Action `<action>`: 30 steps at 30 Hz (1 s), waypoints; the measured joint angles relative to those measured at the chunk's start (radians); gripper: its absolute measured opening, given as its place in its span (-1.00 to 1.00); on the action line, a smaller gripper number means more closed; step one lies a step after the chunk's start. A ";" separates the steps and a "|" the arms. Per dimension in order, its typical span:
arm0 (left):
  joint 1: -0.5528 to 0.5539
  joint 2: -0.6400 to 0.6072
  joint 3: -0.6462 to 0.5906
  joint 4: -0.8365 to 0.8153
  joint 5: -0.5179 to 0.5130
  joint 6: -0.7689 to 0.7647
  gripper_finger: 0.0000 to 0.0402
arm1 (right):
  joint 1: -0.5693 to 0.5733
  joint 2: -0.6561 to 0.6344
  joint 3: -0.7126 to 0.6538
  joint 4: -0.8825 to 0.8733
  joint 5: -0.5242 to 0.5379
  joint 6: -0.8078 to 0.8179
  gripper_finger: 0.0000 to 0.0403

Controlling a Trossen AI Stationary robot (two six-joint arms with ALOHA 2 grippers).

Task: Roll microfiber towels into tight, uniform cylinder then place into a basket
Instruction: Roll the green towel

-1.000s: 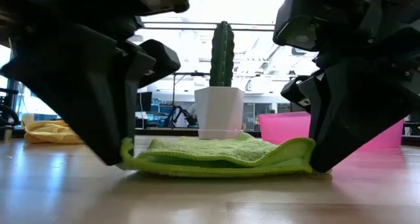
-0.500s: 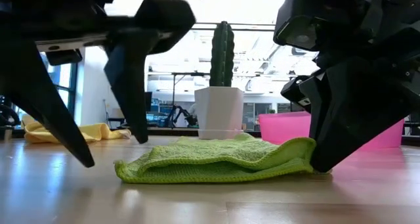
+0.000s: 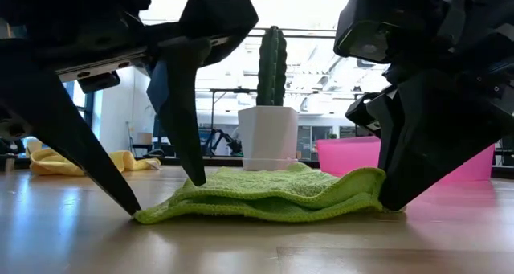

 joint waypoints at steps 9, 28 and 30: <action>-0.012 -0.001 -0.003 0.001 -0.073 0.116 -0.23 | 0.000 -0.001 0.000 0.001 0.000 0.000 -0.98; 0.017 0.019 -0.004 0.040 -0.019 -0.032 -0.62 | 0.000 -0.001 0.000 0.002 0.000 0.000 -0.98; 0.018 0.020 -0.004 0.039 0.016 -0.100 -0.78 | 0.000 -0.001 0.000 0.002 0.000 0.000 -0.98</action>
